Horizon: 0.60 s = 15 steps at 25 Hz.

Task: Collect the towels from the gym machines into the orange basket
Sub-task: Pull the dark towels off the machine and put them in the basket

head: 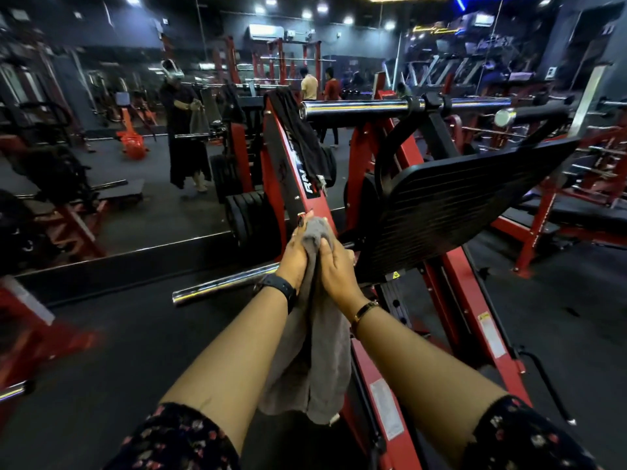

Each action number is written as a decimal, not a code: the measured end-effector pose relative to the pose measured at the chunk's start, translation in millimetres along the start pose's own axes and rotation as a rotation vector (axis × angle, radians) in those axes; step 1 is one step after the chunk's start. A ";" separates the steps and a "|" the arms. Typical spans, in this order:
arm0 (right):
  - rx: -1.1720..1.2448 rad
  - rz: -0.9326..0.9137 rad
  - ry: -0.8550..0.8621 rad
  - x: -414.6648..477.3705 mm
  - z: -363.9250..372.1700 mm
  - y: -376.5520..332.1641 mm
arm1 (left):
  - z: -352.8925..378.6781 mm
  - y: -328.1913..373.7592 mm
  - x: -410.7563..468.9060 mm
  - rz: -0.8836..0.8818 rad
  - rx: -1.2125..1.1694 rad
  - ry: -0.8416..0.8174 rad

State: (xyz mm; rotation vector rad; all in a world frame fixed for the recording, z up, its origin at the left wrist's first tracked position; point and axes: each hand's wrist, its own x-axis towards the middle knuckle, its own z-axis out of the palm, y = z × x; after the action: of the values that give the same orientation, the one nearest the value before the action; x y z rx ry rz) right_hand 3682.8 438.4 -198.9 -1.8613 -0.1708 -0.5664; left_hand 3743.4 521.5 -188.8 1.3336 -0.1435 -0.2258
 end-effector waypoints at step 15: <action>0.156 0.103 -0.160 -56.5 35.9 -23.9 | -31.7 0.5 -88.7 0.203 0.036 0.124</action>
State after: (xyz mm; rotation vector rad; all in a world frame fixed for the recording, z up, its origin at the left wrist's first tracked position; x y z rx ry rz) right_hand 3635.0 488.8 -213.9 -1.7516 -0.2171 -0.3239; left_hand 3664.9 573.2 -193.3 1.3546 -0.1772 0.0314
